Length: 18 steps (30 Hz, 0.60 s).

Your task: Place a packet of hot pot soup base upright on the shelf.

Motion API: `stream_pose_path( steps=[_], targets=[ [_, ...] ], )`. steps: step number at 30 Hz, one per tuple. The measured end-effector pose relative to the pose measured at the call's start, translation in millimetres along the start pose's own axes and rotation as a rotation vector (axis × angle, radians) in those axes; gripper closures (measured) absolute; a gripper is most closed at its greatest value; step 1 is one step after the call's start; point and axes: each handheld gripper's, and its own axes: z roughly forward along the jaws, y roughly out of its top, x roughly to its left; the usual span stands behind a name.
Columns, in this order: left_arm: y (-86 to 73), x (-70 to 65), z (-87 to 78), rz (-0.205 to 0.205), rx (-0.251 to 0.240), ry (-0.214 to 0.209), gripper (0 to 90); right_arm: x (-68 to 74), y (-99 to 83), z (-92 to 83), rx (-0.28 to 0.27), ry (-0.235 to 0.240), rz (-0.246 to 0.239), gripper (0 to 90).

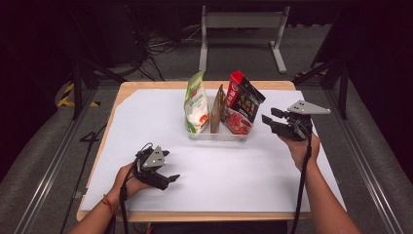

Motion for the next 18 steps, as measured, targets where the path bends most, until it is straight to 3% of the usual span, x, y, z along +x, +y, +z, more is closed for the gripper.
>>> stream_pose_path(
  steps=[7, 12, 18],
  targets=[
    [0.2, -0.3, -0.3, 0.000, -0.001, 0.000, 12.2, 1.9, -12.9, -3.3, 0.030, 0.019, -0.024, 47.2],
    [0.1, 0.0, -0.2, 0.000, 0.000, 0.001, 12.2, 3.6, -19.9, -8.7, 0.014, 0.057, -0.043, 40.7],
    [0.0, 0.0, -0.7, 0.001, -0.002, 0.003, 12.2, 6.8, -27.0, -14.7, 0.019, 0.064, -0.078, 33.8]
  ],
)
